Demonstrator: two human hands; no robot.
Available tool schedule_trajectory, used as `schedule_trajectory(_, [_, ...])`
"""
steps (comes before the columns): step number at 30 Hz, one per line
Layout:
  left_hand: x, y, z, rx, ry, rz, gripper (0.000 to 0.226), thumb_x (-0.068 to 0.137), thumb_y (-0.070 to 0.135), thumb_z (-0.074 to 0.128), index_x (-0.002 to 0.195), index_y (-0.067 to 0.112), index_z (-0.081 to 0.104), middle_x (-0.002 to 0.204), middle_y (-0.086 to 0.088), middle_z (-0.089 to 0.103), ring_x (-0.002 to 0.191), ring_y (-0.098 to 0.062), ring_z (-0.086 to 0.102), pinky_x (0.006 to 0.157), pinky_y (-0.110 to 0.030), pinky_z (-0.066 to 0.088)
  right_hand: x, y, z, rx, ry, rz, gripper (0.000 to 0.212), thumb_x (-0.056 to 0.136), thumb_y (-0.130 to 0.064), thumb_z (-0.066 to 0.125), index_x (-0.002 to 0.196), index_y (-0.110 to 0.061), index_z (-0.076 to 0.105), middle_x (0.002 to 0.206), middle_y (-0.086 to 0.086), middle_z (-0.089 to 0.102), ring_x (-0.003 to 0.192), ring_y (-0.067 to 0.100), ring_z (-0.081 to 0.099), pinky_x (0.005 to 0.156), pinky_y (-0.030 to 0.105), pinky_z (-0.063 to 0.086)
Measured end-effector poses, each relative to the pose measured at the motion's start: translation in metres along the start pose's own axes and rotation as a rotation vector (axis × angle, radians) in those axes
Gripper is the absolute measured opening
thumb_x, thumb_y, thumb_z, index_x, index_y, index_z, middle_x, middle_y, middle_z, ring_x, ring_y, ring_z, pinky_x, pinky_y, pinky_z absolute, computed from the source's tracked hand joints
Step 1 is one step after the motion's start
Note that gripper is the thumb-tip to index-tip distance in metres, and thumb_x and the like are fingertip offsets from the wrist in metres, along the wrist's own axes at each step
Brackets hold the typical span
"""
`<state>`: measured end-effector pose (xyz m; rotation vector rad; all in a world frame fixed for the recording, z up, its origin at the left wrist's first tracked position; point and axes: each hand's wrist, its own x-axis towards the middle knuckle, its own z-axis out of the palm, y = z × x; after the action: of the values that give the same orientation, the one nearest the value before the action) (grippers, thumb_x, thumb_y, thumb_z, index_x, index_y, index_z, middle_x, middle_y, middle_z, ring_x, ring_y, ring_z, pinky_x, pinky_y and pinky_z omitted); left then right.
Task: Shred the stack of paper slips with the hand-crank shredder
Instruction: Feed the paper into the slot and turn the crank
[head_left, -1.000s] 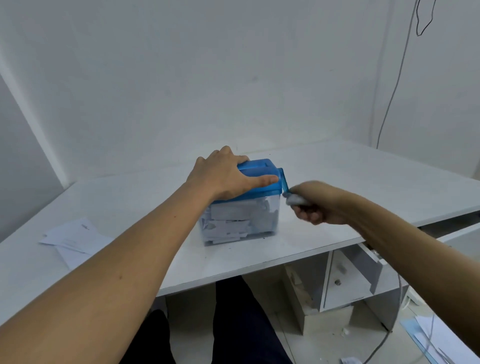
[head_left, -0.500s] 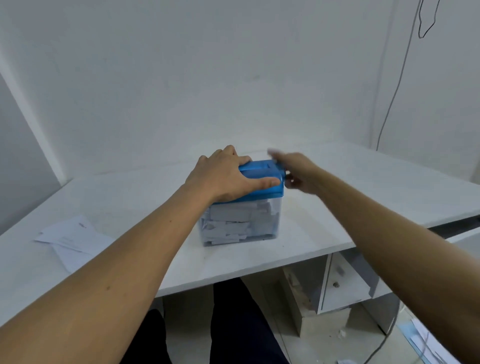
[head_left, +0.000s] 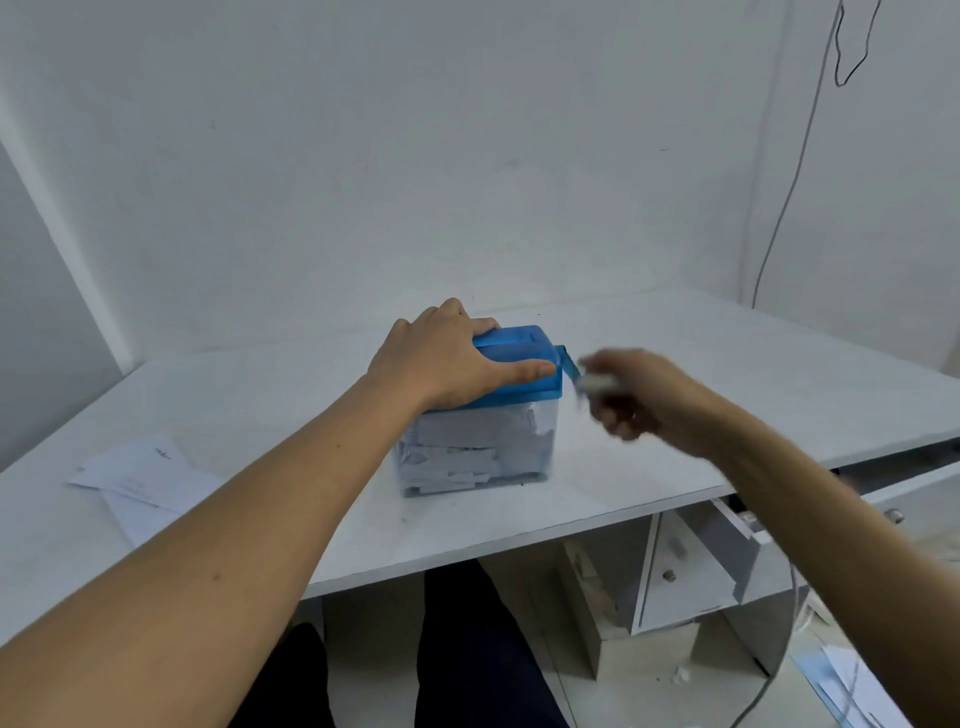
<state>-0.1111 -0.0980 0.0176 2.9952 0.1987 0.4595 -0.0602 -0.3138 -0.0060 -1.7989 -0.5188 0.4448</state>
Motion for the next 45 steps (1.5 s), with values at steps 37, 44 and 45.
schedule_trajectory(37, [0.02, -0.009, -0.026, -0.302, -0.324, -0.072, 0.111, 0.062, 0.09, 0.055, 0.154, 0.031, 0.037, 0.16, 0.008, 0.036, 0.144, -0.019, 0.036, 0.12, -0.043, 0.025, 0.098, -0.041, -0.002, -0.125, 0.275, -0.059, 0.015, 0.096, -0.025, 0.06, 0.097, -0.01, 0.066, 0.096, 0.005, 0.069, 0.087, 0.018, 0.064, 0.081, 0.033, 0.053])
schedule_trajectory(44, [0.021, -0.012, -0.032, -0.325, -0.281, -0.063, 0.096, 0.072, 0.084, 0.057, 0.151, 0.032, 0.043, 0.155, 0.012, 0.043, 0.14, -0.015, 0.042, 0.118, -0.04, 0.03, 0.085, -0.08, 0.021, -0.315, 0.198, -0.22, 0.014, 0.095, -0.022, 0.062, 0.101, -0.011, 0.066, 0.1, 0.003, 0.069, 0.093, 0.016, 0.062, 0.067, 0.024, 0.045])
schedule_trajectory(45, [0.02, -0.013, -0.034, -0.327, -0.275, -0.057, 0.094, 0.073, 0.084, 0.057, 0.15, 0.032, 0.044, 0.155, 0.012, 0.044, 0.14, -0.015, 0.042, 0.118, -0.04, 0.03, 0.085, -0.083, 0.025, -0.331, 0.204, -0.236, 0.013, 0.094, -0.021, 0.062, 0.099, -0.01, 0.067, 0.098, 0.002, 0.07, 0.093, 0.017, 0.062, 0.068, 0.024, 0.045])
